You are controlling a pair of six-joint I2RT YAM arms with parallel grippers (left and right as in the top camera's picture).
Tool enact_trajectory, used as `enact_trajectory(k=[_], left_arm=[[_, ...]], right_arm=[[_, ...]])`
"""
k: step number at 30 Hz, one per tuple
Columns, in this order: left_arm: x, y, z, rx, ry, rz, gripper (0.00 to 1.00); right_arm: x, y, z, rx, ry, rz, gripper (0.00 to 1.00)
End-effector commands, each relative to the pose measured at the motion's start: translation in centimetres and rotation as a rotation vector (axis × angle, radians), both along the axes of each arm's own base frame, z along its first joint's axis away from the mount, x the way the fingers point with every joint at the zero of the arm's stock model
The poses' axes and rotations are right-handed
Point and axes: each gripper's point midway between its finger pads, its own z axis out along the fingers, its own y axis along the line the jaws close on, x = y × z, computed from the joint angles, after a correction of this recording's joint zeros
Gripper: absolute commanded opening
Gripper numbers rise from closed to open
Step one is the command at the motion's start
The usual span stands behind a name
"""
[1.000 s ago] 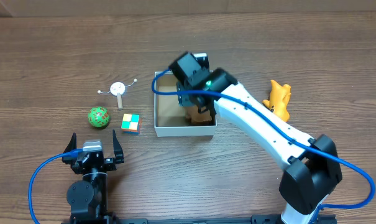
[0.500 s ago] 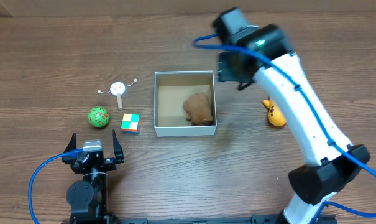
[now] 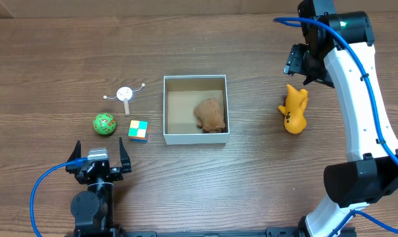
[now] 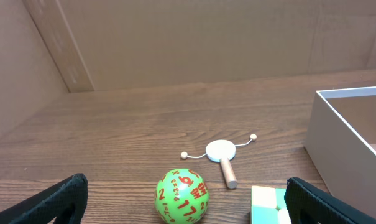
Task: Pack container
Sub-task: 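Lower the right gripper onto the yellow toy and grasp it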
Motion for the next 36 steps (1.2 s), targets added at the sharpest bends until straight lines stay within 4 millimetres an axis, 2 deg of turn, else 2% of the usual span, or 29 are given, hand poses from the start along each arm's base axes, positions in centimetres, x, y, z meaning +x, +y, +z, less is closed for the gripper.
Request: enact_trajectory(k=[1, 20, 30, 36], left_arm=[[0.1, -0.3, -0.2, 0.017, 0.001, -0.019, 1.0], [0.1, -0.3, -0.2, 0.017, 0.001, -0.019, 1.0], [0.1, -0.3, -0.2, 0.017, 0.001, -0.019, 1.0], [0.1, -0.3, -0.2, 0.017, 0.001, -0.019, 1.0]], right_arm=[[0.3, -0.2, 1.4, -0.01, -0.044, 0.003, 0.8], [-0.2, -0.2, 1.1, -0.013, -0.022, 0.003, 0.81], [-0.6, -0.3, -1.7, -0.021, 0.039, 0.003, 0.81], [-0.6, -0.3, -4.6, -0.025, 0.074, 0.004, 0.81]])
